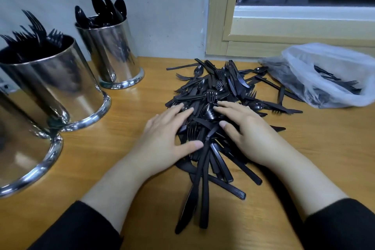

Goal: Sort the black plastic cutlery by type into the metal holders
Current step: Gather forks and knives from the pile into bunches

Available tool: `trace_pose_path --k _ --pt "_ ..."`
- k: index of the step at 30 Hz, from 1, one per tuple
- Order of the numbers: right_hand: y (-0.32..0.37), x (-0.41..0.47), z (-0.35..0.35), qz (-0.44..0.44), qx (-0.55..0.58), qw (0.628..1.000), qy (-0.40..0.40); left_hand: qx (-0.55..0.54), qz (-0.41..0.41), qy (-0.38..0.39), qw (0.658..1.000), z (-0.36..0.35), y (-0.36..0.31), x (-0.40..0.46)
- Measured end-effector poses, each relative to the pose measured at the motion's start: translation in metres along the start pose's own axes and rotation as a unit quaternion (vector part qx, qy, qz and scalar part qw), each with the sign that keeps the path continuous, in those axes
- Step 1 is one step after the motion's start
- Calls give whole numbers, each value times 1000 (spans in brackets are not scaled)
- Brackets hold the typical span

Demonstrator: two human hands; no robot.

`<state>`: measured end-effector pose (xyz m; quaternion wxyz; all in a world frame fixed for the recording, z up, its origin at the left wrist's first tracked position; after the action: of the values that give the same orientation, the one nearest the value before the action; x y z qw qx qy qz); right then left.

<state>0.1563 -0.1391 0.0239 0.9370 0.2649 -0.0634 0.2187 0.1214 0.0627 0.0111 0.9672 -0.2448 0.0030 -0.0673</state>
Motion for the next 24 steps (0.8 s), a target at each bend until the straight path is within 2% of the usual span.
trace_pose_path --k 7,11,15,18,21,24 --pt "-2 18 -2 0 -11 999 -34 39 -39 -29 998 -9 -12 18" --pt "-2 23 -2 25 -18 997 -70 5 -58 -71 996 -9 -13 29" --pt "1 22 10 72 0 983 -167 -19 -90 -157 983 -4 -17 36" --pt "12 22 23 102 10 962 -253 -26 -104 -189 976 -4 -18 43" --pt "25 27 25 138 26 946 -291 -44 -119 -234 964 -1 -19 47" --pt "20 29 30 97 71 939 -322 -93 -91 -255 958 9 -14 48"
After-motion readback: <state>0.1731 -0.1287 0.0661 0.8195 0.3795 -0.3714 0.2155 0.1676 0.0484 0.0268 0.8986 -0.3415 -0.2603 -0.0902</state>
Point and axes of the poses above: each hand's wrist, its own x-axis towards the middle knuckle, its own z-axis out of the back of the hand, y = z × x, the point moved 5 cm from there along x, towards the middle knuckle, and after that the axes turned 4 degrees about -y, right-handed, at the moved point
